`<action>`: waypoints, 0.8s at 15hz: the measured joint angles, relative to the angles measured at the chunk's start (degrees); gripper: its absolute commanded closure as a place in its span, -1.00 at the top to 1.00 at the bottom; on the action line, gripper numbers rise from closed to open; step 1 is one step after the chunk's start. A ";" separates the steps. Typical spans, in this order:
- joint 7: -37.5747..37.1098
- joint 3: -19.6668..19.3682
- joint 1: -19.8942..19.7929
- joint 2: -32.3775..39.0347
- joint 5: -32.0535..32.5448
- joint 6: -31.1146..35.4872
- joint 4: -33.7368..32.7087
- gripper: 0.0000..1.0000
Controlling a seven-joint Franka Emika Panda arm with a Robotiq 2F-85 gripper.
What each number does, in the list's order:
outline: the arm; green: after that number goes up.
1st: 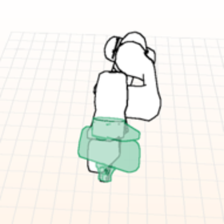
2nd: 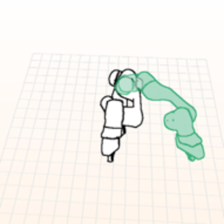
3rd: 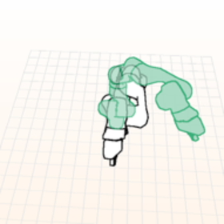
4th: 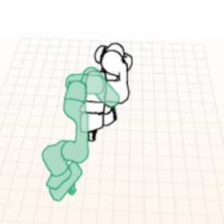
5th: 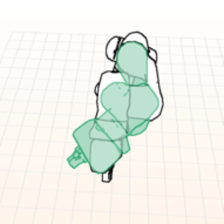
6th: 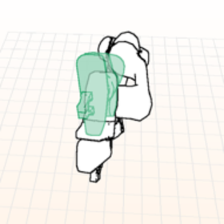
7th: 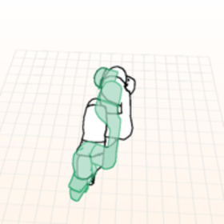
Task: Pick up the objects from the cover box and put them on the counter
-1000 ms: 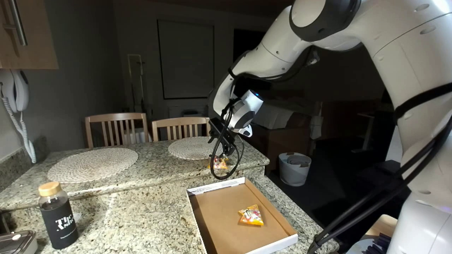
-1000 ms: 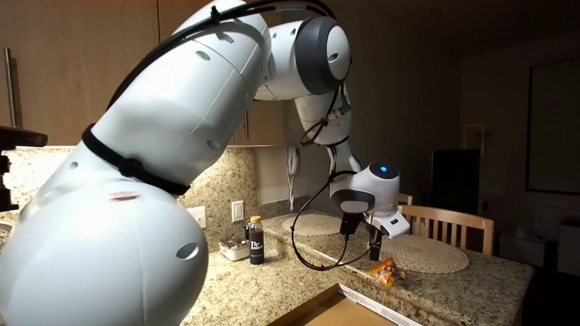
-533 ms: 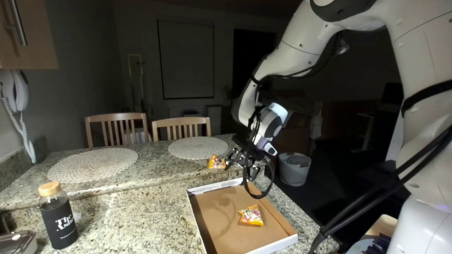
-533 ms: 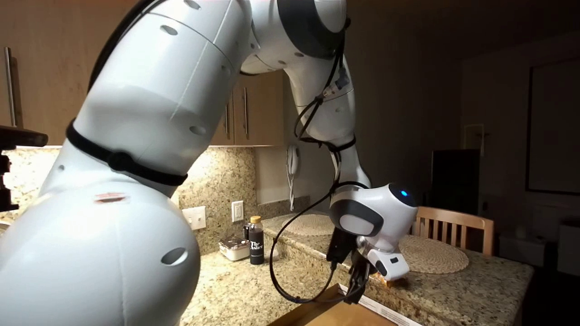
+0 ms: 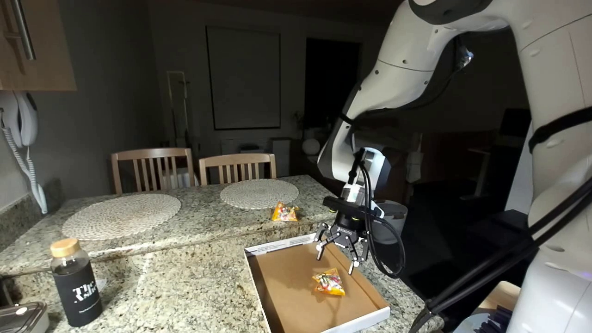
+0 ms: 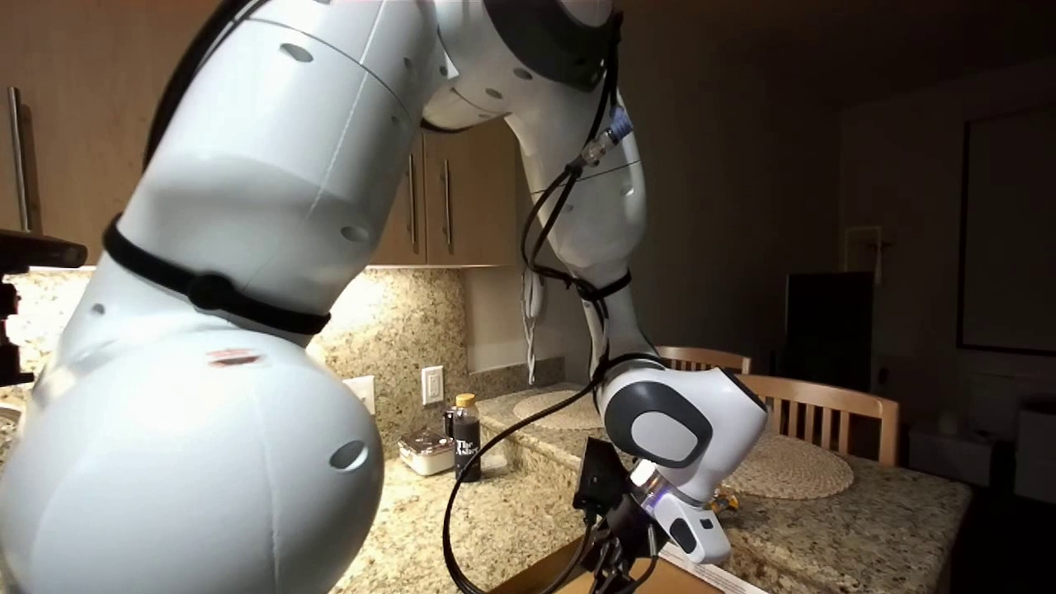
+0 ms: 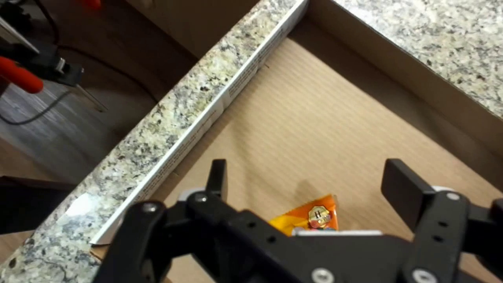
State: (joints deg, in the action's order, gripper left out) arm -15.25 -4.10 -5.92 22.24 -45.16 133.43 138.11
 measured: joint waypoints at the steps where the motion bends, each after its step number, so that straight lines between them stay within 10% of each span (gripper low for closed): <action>1: -1.52 -0.14 0.42 0.51 0.13 0.00 -0.42 1.00; 12: -3.92 -0.17 1.62 14.28 -0.29 0.09 -14.17 1.00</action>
State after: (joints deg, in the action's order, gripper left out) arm -19.18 -4.28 -4.30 36.52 -45.45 133.53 123.94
